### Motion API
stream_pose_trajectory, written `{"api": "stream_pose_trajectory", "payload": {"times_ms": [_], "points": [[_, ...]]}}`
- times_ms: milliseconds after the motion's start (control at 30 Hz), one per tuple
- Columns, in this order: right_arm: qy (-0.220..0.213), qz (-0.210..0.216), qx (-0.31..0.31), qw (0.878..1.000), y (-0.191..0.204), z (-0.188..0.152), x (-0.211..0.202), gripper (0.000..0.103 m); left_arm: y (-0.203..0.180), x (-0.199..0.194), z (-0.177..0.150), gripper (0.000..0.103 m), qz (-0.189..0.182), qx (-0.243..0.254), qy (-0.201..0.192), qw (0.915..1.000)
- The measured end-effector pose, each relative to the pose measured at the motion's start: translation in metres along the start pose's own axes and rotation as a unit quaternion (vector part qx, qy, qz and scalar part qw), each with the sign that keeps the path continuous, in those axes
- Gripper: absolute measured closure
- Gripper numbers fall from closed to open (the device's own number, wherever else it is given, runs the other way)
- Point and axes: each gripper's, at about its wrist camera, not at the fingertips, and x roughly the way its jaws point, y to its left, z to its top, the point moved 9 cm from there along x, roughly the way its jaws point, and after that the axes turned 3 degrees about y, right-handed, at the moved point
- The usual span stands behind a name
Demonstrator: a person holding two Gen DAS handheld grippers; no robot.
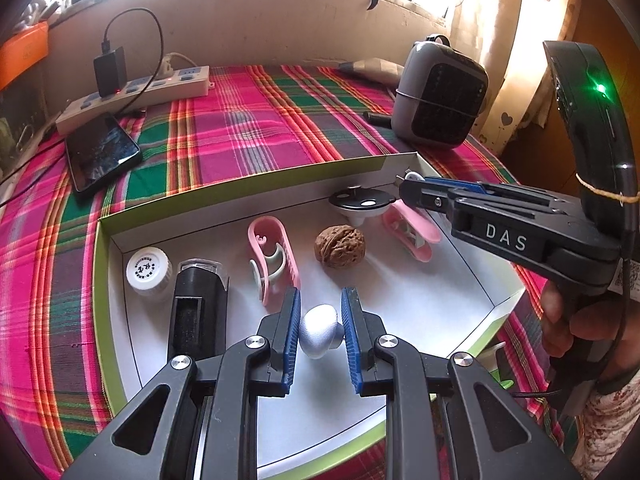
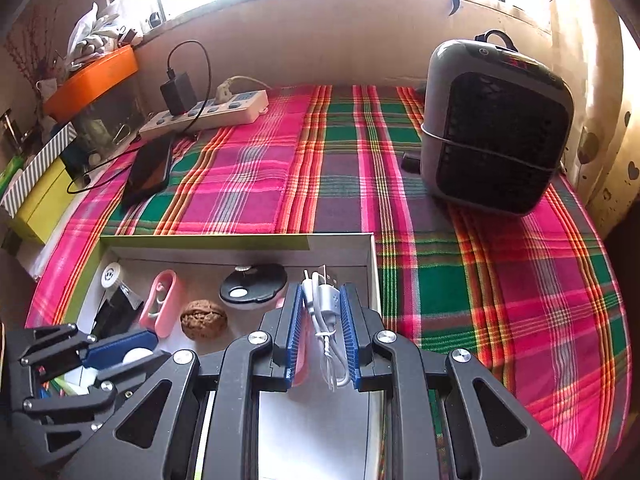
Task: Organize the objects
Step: 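Lower the white knob and cable into the box and open both grippers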
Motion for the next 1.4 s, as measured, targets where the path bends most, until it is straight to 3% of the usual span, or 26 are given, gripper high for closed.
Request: {"api": "stream_pose_trajectory", "payload": {"times_ms": [867, 1067, 1233, 1400], "points": [[-0.001, 0.001, 0.005, 1.000, 0.000, 0.000, 0.004, 0.082, 0.001, 0.003, 0.001, 0.082, 0.007, -0.005, 0.004, 1.0000], [-0.006, 0.009, 0.004, 1.000, 0.003, -0.001, -0.002, 0.073, 0.001, 0.002, 0.000, 0.073, 0.008, -0.007, 0.003, 0.9999], [-0.013, 0.012, 0.003, 1.000, 0.005, -0.001, -0.010, 0.061, 0.000, -0.005, -0.002, 0.072, 0.013, -0.006, -0.003, 0.9999], [-0.022, 0.014, 0.010, 1.000, 0.003, -0.003, -0.021, 0.059, -0.003, -0.014, -0.004, 0.068, 0.016, -0.006, -0.012, 0.9998]]}}
